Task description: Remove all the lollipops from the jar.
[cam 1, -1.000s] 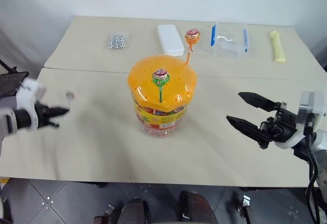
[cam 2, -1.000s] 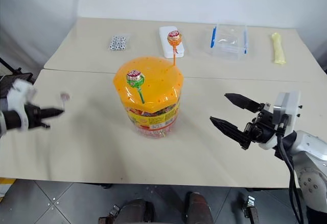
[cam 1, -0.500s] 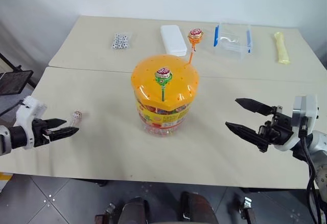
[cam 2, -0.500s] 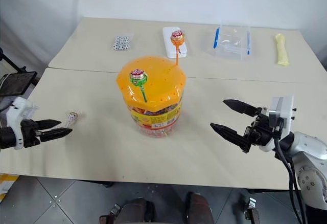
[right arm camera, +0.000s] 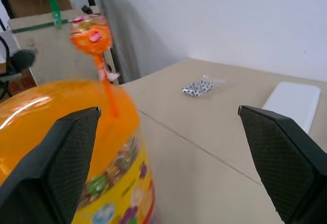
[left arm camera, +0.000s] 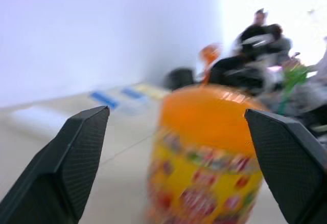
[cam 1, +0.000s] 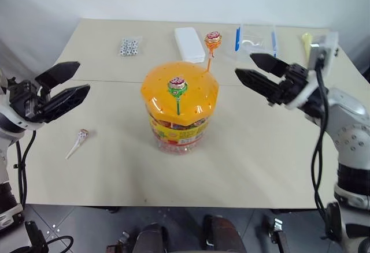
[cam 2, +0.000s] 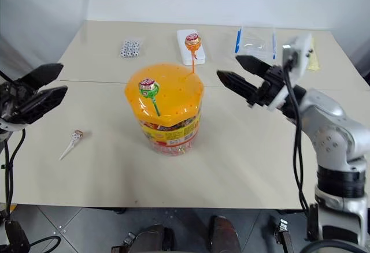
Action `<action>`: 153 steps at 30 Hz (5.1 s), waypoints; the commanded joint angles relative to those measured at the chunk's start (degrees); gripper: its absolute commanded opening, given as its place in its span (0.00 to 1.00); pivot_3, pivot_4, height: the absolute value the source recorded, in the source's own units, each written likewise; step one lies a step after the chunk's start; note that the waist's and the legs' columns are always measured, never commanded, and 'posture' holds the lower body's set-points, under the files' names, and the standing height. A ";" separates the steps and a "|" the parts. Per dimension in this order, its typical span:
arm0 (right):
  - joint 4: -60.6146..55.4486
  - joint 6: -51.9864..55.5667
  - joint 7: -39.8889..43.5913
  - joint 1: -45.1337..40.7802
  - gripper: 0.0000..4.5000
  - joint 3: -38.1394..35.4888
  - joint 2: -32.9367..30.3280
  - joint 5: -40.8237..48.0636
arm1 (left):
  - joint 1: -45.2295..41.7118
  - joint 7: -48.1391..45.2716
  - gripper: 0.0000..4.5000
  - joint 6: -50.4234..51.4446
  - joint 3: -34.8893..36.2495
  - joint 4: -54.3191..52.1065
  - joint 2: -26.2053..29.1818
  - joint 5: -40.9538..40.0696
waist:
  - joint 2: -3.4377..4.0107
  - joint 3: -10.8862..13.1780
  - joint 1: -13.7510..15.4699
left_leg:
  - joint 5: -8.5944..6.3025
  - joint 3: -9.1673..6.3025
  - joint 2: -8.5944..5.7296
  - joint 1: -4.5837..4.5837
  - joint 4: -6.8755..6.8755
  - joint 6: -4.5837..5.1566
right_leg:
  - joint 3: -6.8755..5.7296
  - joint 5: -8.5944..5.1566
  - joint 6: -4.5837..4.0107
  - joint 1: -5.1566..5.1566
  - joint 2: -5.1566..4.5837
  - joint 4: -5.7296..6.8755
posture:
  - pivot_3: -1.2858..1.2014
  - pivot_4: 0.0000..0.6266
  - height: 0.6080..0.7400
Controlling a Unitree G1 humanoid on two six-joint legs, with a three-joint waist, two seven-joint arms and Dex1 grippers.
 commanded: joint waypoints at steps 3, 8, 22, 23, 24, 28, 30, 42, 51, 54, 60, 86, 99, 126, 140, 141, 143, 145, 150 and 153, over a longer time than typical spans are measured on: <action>2.08 0.62 2.86 -5.16 1.00 3.86 2.36 -3.15 | 0.07 2.34 0.99 1.90 -2.25 -5.02 -1.76 -4.16 | 0.00 0.00 -0.72 | 0.00 0.00 -0.01 -0.06 0.03 0.00 | -0.02 0.00 0.00 -0.02 0.00 -0.03 | 0.52 0.24 1.00; 3.78 1.10 3.96 -7.88 1.00 5.01 4.86 -4.70 | 1.25 0.88 0.99 1.13 -2.71 -4.94 -1.88 -4.36 | 0.00 0.00 -0.75 | 0.00 0.00 -0.01 -0.06 0.07 0.00 | -0.01 0.00 0.00 -0.02 0.01 -0.03 | 0.52 0.24 1.00; 5.30 0.01 10.21 -10.37 0.28 4.98 9.93 -5.50 | 4.45 -2.23 1.00 -1.09 -2.03 -3.78 -0.93 -3.36 | 0.01 0.01 -0.86 | 0.00 0.02 0.00 -0.06 0.05 0.00 | -0.01 0.00 0.01 -0.03 0.04 -0.06 | 0.52 0.24 1.00; 5.50 -0.62 10.60 -10.49 0.18 4.37 10.30 -5.37 | 4.40 -2.45 1.00 -1.18 -2.03 -3.66 -0.92 -3.40 | 0.01 0.01 -0.85 | 0.01 0.02 0.00 -0.06 0.06 0.00 | -0.01 0.00 0.00 -0.03 0.04 -0.05 | 0.52 0.24 1.00; 5.77 -1.06 11.00 -10.77 0.12 3.35 10.64 -4.72 | 4.29 -2.75 1.00 -1.44 -2.11 -3.50 -0.97 -3.38 | 0.01 0.01 -0.86 | 0.01 0.02 0.00 -0.06 0.05 0.00 | -0.01 0.00 0.00 -0.03 0.04 -0.05 | 0.52 0.24 1.00; 6.88 -4.20 13.30 -11.90 0.02 -0.76 11.80 -2.65 | 3.66 -3.09 1.00 -2.45 -2.25 -2.76 -1.75 -3.58 | 0.02 0.01 -0.86 | 0.00 0.02 0.00 -0.06 0.02 -0.01 | -0.02 0.00 0.01 -0.03 0.05 -0.06 | 0.52 0.24 1.00; 7.99 -5.27 13.79 -12.89 0.02 -3.89 11.24 -1.26 | 3.22 -3.16 1.00 -3.56 -2.40 -2.65 -2.34 -3.33 | 0.03 0.02 -0.87 | 0.00 0.02 0.00 -0.06 0.02 -0.01 | -0.02 0.00 0.01 -0.03 0.05 -0.07 | 0.52 0.24 1.00; 4.83 9.25 11.21 10.96 0.02 -9.96 -20.93 -9.11 | 12.61 -13.03 1.00 -10.12 -4.97 -8.35 2.18 3.66 | 0.03 0.01 -0.20 | -0.02 -0.11 -0.01 -0.13 -0.14 -0.03 | -0.13 0.00 0.00 -0.02 0.02 -0.21 | 0.52 0.24 1.00; 3.26 10.89 6.87 25.16 0.02 -0.83 -26.24 -21.59 | 15.45 -24.49 1.00 -28.32 -15.02 -1.39 2.52 19.02 | 0.28 0.02 -0.76 | 0.06 0.69 0.07 0.16 0.01 0.02 | 0.31 -0.05 -0.16 0.01 0.04 -0.40 | 0.52 0.24 1.00; 4.25 8.40 8.72 27.67 0.02 0.14 -24.49 -22.74 | 14.16 -24.74 1.00 -30.92 -17.01 -1.13 0.93 20.05 | 0.28 0.02 -0.54 | 0.03 0.67 0.07 0.09 -0.01 -0.01 | 0.30 -0.04 -0.14 -0.05 0.02 -0.38 | 0.52 0.24 1.00; 5.51 1.84 12.43 31.26 0.31 -1.35 -25.36 -25.26 | 13.24 -23.29 1.00 -29.74 -16.76 -1.19 0.83 18.67 | 0.28 0.02 -0.10 | 0.02 0.66 0.04 -0.27 -0.04 -0.01 | 0.21 0.01 -0.04 -0.56 0.01 -0.16 | 0.52 0.24 1.00; -10.89 -6.38 23.81 -5.07 0.97 14.26 2.19 -7.28 | 16.51 -5.57 1.00 -16.80 -2.35 -6.68 -4.01 1.91 | 0.24 0.01 -0.93 | 0.01 0.57 0.08 -0.17 0.06 -0.01 | 0.19 0.04 -0.05 -0.54 -0.03 0.08 | 0.52 0.24 1.00; -6.40 -9.40 28.47 -11.91 0.69 22.22 7.60 -15.77 | 19.46 -7.83 1.00 -17.91 -4.69 -7.06 -5.25 3.89 | 0.17 -0.04 -0.93 | 0.01 0.63 0.10 -0.08 0.07 -0.02 | 0.17 0.03 -0.07 -0.49 0.01 0.10 | 0.52 0.24 1.00; 1.96 3.00 25.56 -6.47 0.00 -3.30 -8.28 -0.80 | 16.18 -10.94 1.00 -18.89 -6.64 -10.74 -0.86 5.57 | 0.15 -0.04 -0.45 | 0.00 0.56 0.05 -0.21 0.00 -0.01 | 0.12 0.04 -0.07 -0.49 -0.02 -0.07 | 0.52 0.24 1.00; 10.93 -3.80 16.06 27.84 0.00 -2.02 -29.45 -32.60 | 21.21 -22.00 1.00 -28.30 -16.14 -8.66 0.69 16.39 | 0.26 -0.02 -0.17 | 0.02 0.93 0.06 -0.21 0.05 0.01 | 0.26 0.03 -0.08 -0.56 -0.05 -0.20 | 0.52 0.24 1.00; 10.94 -2.22 14.93 28.93 0.00 -0.51 -30.42 -34.71 | 21.22 -21.57 1.00 -28.09 -15.74 -8.40 0.47 15.96 | 0.27 -0.02 -0.46 | 0.02 0.96 0.08 -0.18 0.06 0.02 | 0.29 0.02 -0.10 -0.56 -0.03 -0.18 | 0.52 0.24 1.00; 9.44 -1.65 15.04 31.03 0.00 0.20 -30.71 -35.64 | 20.18 -20.32 1.00 -28.91 -14.87 -7.36 -0.45 15.65 | 0.31 -0.05 -0.55 | 0.03 0.93 0.12 -0.13 0.06 0.01 | 0.29 0.02 -0.13 -0.55 -0.02 -0.10 | 0.52 0.24 1.00; 7.60 1.62 15.49 31.57 0.05 -0.64 -30.30 -34.17 | 20.00 -19.54 1.00 -28.69 -14.44 -7.33 -0.77 15.06 | 0.32 -0.05 -0.67 | 0.03 0.92 0.13 -0.12 0.06 0.01 | 0.29 0.02 -0.13 -0.55 -0.02 -0.09 | 0.52 0.24 1.00; 7.07 1.43 15.79 32.47 0.37 -1.94 -29.65 -34.39 | 20.10 -18.12 1.00 -27.98 -13.94 -8.08 -1.13 13.96 | 0.32 -0.05 -0.56 | 0.02 0.90 0.12 -0.13 0.04 0.01 | 0.29 0.02 -0.13 -0.56 -0.02 -0.12 | 0.52 0.24 1.00; 6.16 -1.56 18.60 34.26 0.59 -3.74 -30.22 -33.69 | 16.94 -11.97 1.00 -25.67 -11.73 -7.35 -2.84 11.31 | 0.30 -0.04 0.21 | 0.02 0.85 0.10 -0.15 0.06 0.01 | 0.28 0.03 -0.11 -0.52 -0.05 -0.14 | 0.52 0.24 1.00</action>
